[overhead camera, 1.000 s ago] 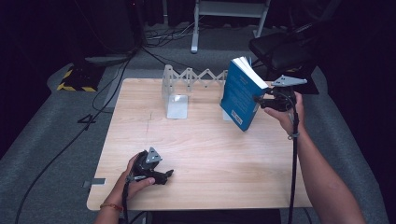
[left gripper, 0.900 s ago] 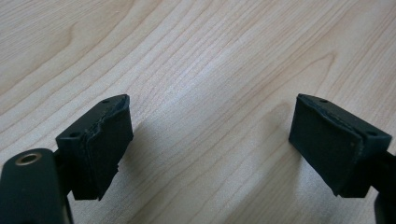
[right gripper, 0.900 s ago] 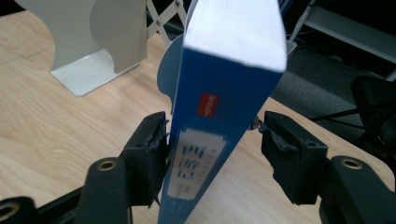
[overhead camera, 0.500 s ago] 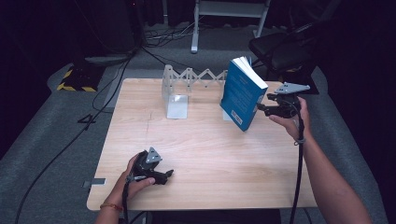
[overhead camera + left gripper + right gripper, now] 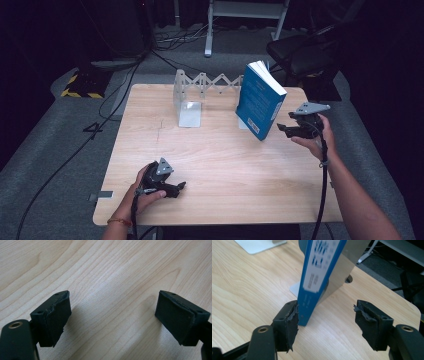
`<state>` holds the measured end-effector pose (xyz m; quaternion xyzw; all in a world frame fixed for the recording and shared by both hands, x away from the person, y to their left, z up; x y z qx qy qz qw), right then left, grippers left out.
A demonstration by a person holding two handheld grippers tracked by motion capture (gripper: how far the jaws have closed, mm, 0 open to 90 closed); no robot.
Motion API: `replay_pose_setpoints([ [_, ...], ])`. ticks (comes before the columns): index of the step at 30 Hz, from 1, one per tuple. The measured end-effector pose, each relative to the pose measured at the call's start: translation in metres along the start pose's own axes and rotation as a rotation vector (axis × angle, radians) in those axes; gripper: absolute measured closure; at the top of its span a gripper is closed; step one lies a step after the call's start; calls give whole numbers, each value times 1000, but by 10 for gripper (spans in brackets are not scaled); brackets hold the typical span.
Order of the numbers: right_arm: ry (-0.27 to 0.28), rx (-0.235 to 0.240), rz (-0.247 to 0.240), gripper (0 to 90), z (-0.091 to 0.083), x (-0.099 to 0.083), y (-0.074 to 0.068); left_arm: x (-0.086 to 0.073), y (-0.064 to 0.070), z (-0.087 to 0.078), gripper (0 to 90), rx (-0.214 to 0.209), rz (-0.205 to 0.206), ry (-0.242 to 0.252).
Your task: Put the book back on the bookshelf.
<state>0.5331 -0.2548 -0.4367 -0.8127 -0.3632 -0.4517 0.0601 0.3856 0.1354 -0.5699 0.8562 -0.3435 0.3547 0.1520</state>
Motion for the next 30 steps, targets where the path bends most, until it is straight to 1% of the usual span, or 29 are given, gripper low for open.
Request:
replay_pose_setpoints([
  [3, -18, 10, 5, 355, 0, -12, -2, 0, 0, 0, 136, 2, -1, 0],
  [4, -18, 10, 5, 355, 0, -12, -2, 0, 0, 0, 136, 2, -1, 0],
  [5, -20, 0, 4, 358, 0, -18, -2, 0, 0, 0, 136, 1, -1, 0],
  [6, -23, 7, -2, 359, 1, -21, -3, 0, 0, 0, 136, 1, 0, 0],
  [9, -45, 4, -9, 359, 2, -34, -5, 0, 0, 0, 136, 3, 1, 0],
  [10, -51, 13, -13, 358, 2, -39, -7, 0, 0, 0, 136, 3, 1, 0],
  [12, -61, 10, -12, 358, 2, -47, -8, 0, 0, 0, 136, 3, 0, 0],
  [14, -60, 24, -14, 357, 1, -54, -11, 0, 0, 0, 136, 2, 0, 0],
  [17, -71, 31, -26, 348, 0, -62, -15, 0, 0, 0, 136, 3, 0, 0],
  [18, -68, 41, -32, 345, -1, -64, -17, 0, 0, 0, 136, 3, 0, 0],
  [20, -59, 37, -49, 342, -2, -69, -19, 0, 0, 0, 136, 2, 0, 0],
  [24, -75, 35, -63, 329, -3, -82, -25, 0, 0, 0, 136, 2, 0, 0],
  [28, -69, 68, -75, 317, -7, -92, -33, 0, 0, 0, 136, 2, 0, 0],
  [30, -79, 62, -90, 311, -9, -98, -35, 0, 0, 0, 136, 3, 0, 0],
])
Point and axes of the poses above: each handheld gripper's, and its own axes: z roughly forward along the jaws, x roughly out of its top, y roughly to its right, the point moved 9 cm from there along z, roughly forward along the jaws, and after that the axes turned 2 degrees about y, right-handed, at the moved point
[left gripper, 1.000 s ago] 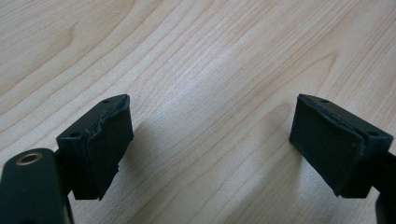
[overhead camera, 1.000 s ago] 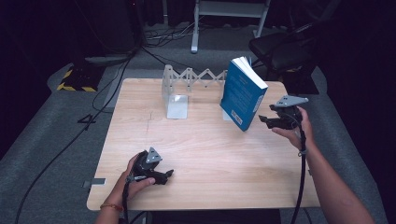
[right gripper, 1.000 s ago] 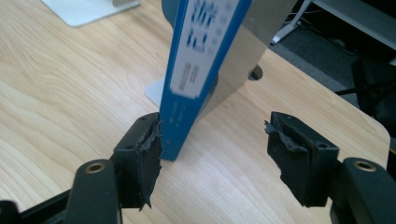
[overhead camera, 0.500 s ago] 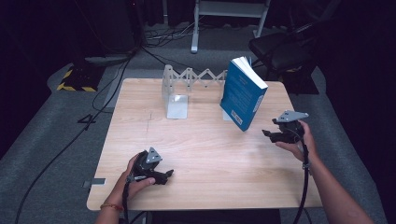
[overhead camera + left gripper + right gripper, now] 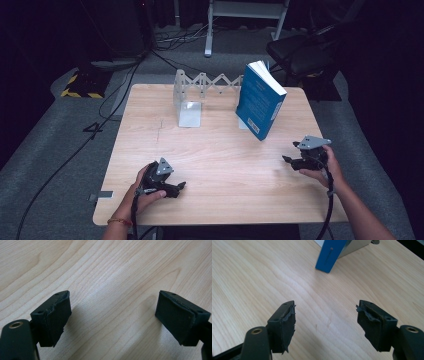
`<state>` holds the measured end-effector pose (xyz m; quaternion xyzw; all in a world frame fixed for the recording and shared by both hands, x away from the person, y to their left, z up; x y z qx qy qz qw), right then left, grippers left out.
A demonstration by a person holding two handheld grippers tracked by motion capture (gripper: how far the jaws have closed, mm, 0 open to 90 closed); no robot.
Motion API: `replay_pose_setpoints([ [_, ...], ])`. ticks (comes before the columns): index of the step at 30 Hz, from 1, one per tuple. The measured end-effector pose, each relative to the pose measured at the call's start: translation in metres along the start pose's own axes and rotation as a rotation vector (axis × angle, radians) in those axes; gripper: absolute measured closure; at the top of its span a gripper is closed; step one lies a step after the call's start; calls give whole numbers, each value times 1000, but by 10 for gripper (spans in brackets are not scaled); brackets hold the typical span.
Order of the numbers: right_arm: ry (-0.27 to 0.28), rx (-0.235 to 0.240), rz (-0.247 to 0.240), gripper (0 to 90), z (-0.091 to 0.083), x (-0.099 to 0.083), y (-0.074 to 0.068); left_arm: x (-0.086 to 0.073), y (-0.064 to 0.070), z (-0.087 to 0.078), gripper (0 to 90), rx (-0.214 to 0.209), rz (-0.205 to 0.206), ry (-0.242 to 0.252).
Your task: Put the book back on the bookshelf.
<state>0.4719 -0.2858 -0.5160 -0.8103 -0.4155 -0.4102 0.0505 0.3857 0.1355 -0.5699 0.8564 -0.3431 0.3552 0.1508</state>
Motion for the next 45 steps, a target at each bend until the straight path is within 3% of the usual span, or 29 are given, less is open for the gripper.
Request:
replay_pose_setpoints([
  [2, -6, -1, -4, 315, -1, -3, -1, 0, 0, 0, 136, -1, 0, 0],
  [7, -12, 55, 3, 311, -8, -21, -13, 0, 0, 0, 136, -2, 0, 0],
  [15, -25, 76, 11, 301, -15, -47, -25, 0, 0, 0, 136, -1, -1, 0],
  [22, -12, 106, 69, 290, -26, -69, -29, 0, 0, 0, 136, 0, -1, 0],
  [26, 12, 108, 136, 277, -35, -85, -27, 0, 0, 0, 136, 0, 0, 0],
  [30, 36, 143, 205, 253, -43, -96, -27, 0, 0, 0, 136, 7, 0, 2],
  [34, 46, 129, 232, 243, -47, -102, -25, 0, 0, 0, 136, 6, 1, 1],
  [45, 45, 127, 235, 234, -46, -102, -25, 0, 0, 0, 136, 14, -5, 3],
])
Point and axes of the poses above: each handheld gripper's, and its own axes: z roughly forward along the jaws, x roughly out of its top, y roughly to its right, the point moved 9 cm from there along z, roughly forward along the jaws, and after that the axes turned 2 degrees about y, right-handed, at the moved point
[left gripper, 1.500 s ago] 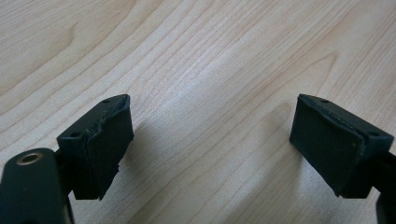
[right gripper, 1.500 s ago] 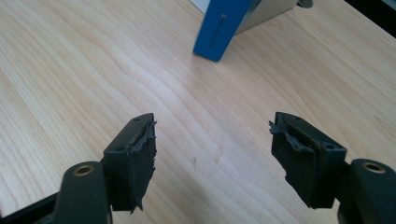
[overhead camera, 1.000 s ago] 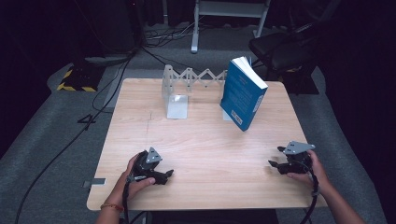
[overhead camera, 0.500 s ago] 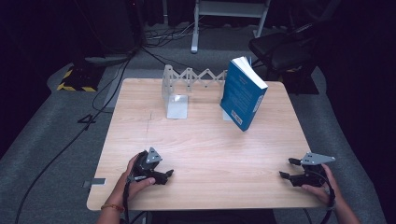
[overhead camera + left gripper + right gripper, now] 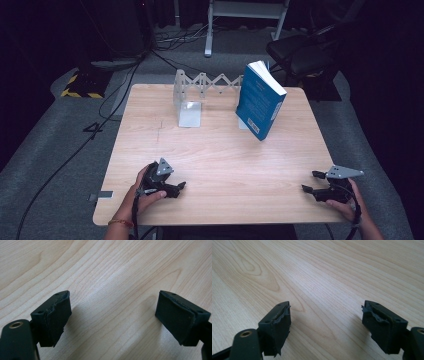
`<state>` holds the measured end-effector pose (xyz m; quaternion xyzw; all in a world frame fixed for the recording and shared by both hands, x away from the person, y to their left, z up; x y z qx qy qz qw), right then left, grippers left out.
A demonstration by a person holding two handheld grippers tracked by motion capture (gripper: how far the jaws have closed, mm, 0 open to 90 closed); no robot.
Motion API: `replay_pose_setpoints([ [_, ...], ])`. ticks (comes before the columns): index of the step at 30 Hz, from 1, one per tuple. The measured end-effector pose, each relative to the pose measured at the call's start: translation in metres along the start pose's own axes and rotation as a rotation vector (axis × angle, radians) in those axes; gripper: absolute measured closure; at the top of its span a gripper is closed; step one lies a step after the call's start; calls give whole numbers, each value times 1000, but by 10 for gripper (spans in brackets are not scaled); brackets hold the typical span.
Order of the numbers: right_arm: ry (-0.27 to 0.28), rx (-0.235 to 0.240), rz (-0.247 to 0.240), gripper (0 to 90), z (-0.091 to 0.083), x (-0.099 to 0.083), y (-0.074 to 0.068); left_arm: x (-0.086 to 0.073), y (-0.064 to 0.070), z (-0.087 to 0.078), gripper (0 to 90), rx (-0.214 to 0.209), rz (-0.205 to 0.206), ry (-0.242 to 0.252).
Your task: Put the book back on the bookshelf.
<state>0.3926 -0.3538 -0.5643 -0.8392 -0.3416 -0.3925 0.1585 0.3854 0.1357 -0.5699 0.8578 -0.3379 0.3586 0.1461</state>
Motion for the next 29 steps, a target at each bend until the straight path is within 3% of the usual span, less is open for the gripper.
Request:
replay_pose_setpoints([
  [29, 1, -19, 16, 235, 1, 1, 3, 0, 0, 0, 134, -2, 1, 0],
])
Point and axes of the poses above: each handheld gripper's, and its own axes: z roughly forward along the jaws, x roughly out of its top, y roughly to its right, the point moved 9 cm from there along z, roughly forward along the jaws, and after that the axes turned 2 degrees about y, right-handed, at the moved point
